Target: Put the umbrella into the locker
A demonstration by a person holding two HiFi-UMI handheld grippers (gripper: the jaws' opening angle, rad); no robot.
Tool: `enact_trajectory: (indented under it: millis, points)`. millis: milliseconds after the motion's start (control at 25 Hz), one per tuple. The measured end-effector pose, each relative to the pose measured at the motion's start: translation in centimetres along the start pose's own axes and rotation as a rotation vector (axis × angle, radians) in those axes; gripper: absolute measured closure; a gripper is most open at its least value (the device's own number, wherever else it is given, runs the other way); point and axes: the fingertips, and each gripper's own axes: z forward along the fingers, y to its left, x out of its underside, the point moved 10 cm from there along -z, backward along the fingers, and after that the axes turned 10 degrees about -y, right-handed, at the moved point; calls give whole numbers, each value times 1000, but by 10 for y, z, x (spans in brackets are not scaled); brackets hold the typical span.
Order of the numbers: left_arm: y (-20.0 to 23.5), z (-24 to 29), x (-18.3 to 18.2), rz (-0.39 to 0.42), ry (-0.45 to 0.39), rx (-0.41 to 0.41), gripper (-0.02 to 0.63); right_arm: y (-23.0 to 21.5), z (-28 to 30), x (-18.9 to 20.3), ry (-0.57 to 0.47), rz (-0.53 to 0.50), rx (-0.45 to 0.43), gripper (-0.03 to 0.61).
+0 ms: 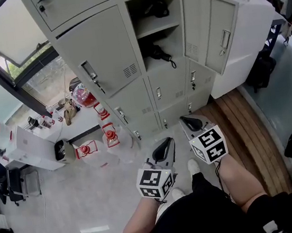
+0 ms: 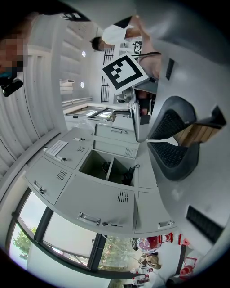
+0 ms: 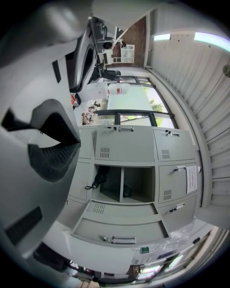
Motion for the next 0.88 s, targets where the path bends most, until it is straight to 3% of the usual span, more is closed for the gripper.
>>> enact_trajectory:
  millis: [880]
  points:
    - [-14, -8, 1, 12, 3, 13, 585, 4, -16, 5, -1, 11, -1, 525]
